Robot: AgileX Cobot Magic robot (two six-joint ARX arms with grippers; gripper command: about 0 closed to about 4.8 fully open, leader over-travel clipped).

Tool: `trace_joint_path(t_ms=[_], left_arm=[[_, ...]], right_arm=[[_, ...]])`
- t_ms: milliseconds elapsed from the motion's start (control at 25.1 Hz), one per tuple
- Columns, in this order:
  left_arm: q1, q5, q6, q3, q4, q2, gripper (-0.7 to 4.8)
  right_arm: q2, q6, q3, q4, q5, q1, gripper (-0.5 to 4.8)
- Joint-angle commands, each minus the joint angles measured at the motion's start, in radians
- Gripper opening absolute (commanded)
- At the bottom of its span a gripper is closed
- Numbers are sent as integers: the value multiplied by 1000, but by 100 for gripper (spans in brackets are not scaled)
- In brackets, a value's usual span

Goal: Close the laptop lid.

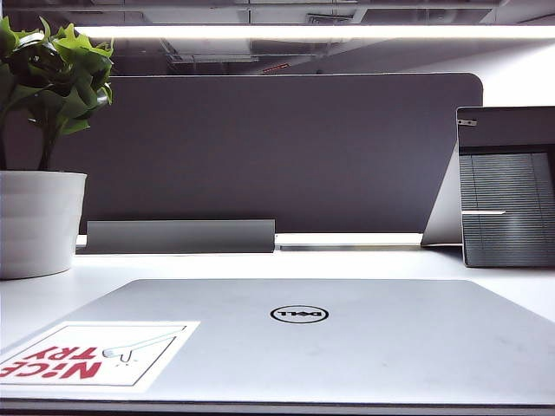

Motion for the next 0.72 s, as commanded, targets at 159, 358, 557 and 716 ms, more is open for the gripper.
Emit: trace_joint_path(t_ms=[159, 358, 557, 716], left_arm=[[0, 0, 4, 1, 12, 1, -5], [0, 1, 4, 1, 13, 1, -5], [0, 0, 4, 1, 13, 1, -5], [0, 1, 4, 1, 13, 1, -5]], right_arm=[[-50, -53, -32, -19, 17, 0, -1], [-254, -55, -280, 135, 16, 1, -1], [-544, -49, -609, 278, -14, 0, -1], [-713, -9, -784, 303, -47, 0, -1]])
